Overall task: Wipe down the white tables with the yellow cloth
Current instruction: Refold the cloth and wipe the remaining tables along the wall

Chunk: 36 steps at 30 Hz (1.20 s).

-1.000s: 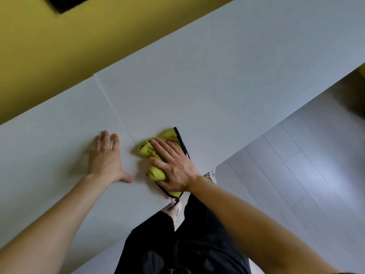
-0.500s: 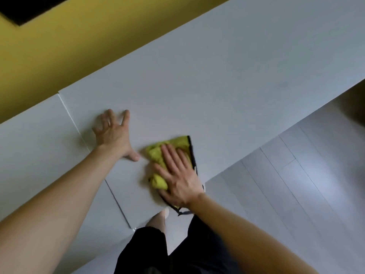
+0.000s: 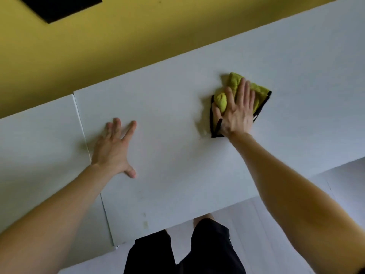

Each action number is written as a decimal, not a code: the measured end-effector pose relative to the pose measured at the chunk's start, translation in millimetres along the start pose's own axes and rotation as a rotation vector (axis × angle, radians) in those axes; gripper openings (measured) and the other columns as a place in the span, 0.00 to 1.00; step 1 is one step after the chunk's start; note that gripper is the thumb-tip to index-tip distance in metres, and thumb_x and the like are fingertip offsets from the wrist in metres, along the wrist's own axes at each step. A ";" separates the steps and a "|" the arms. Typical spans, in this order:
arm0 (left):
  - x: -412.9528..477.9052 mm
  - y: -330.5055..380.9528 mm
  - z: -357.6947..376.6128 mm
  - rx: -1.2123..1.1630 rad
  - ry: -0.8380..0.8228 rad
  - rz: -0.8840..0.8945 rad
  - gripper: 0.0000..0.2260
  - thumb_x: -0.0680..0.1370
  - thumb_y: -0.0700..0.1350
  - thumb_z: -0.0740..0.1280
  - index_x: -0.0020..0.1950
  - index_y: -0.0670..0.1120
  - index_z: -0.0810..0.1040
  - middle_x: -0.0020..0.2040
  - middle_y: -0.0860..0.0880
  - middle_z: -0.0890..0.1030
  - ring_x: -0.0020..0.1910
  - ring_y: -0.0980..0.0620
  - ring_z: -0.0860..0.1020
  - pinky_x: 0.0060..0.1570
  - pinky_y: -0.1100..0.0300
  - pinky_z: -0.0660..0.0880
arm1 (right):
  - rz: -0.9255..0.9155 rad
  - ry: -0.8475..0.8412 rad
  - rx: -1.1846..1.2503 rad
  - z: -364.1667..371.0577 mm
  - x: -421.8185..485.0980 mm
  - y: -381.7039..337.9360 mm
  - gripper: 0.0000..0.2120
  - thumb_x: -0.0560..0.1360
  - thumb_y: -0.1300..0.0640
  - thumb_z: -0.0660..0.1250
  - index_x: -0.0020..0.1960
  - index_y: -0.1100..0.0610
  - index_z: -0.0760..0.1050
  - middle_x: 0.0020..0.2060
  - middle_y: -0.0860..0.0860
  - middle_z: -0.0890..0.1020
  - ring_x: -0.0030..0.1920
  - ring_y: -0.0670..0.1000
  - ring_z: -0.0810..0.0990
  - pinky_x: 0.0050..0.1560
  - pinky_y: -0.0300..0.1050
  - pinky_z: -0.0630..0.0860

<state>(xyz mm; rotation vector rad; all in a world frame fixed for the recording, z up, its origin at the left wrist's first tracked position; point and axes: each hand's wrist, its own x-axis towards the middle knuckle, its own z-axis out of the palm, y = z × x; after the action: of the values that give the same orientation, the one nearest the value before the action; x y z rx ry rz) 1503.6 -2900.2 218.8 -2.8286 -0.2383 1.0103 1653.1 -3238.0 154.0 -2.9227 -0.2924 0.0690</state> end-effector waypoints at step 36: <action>32.9 -54.7 -35.2 -0.272 0.045 -0.118 0.76 0.57 0.72 0.85 0.89 0.50 0.39 0.90 0.45 0.42 0.89 0.44 0.46 0.84 0.48 0.62 | -0.199 -0.034 0.003 43.4 105.5 -161.5 0.42 0.79 0.32 0.61 0.88 0.48 0.59 0.87 0.60 0.56 0.87 0.64 0.53 0.85 0.66 0.52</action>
<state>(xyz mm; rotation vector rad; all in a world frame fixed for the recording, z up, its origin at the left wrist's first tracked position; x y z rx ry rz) 1545.5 -2842.8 235.0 -3.0283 -0.5713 0.9536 1722.6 -3053.3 142.0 -2.8739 -0.5863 0.0887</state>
